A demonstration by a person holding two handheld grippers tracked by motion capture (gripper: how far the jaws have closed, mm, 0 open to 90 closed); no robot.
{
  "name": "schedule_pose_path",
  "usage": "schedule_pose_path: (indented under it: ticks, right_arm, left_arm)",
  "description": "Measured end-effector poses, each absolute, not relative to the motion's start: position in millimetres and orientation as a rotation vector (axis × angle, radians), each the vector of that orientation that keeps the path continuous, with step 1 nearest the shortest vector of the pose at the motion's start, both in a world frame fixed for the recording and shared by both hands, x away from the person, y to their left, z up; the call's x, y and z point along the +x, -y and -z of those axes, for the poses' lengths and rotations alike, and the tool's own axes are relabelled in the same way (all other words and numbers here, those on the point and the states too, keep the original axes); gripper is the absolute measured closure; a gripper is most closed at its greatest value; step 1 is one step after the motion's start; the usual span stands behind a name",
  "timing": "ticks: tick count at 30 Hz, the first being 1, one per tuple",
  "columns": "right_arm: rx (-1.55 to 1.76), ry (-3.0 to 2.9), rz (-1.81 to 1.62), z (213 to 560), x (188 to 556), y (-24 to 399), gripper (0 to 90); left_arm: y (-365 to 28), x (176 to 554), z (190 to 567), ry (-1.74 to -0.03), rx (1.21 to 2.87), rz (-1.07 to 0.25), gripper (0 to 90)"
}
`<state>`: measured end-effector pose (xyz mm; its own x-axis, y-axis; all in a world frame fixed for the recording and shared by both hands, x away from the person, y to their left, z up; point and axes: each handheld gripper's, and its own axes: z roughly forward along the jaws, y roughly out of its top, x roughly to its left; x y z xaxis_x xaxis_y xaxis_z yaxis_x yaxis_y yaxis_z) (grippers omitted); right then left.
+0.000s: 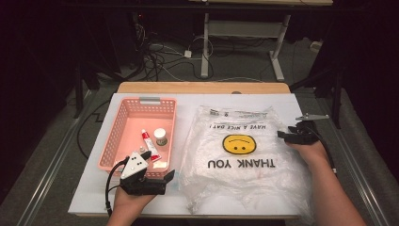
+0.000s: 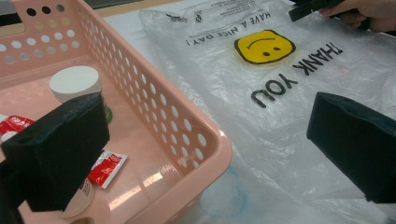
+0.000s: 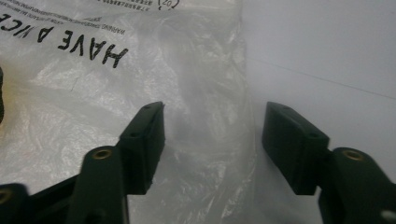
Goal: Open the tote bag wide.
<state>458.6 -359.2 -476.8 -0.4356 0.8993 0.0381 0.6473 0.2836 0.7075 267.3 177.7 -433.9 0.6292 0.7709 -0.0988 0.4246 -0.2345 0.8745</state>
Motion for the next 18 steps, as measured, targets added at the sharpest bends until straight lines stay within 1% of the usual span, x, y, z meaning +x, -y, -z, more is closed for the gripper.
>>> schedule_pose_path:
  ticks: [1,3,4,7,10,12,18]
  right_arm:
    - [1.375,-2.196,-0.937,477.1,457.0,357.8,53.2]
    - [1.350,-2.197,-0.909,477.5,455.0,355.1,59.1]
    - [1.344,-2.196,-0.905,477.5,454.4,354.5,64.5]
    - [1.323,-2.206,-0.908,477.6,452.1,354.1,74.6]
    - [1.305,-2.222,-0.919,477.8,450.2,352.1,87.4]
    - [1.299,-2.227,-0.922,477.7,449.0,350.9,89.9]
    - [1.300,-2.212,-0.927,476.5,447.8,349.4,90.0]
  left_arm:
    - [-177.6,267.0,433.6,-0.953,1.865,-0.442,0.0]
    - [-177.9,266.7,433.2,-0.956,1.861,-0.441,0.0]
    - [-177.6,266.6,433.2,-0.955,1.862,-0.440,0.0]
    - [-176.7,266.6,433.5,-0.952,1.869,-0.439,0.0]
    - [-174.7,266.7,434.1,-0.948,1.873,-0.432,0.0]
    - [-174.0,267.0,434.5,-0.946,1.874,-0.427,0.0]
    - [-172.5,267.6,435.8,-0.944,1.881,-0.417,0.0]
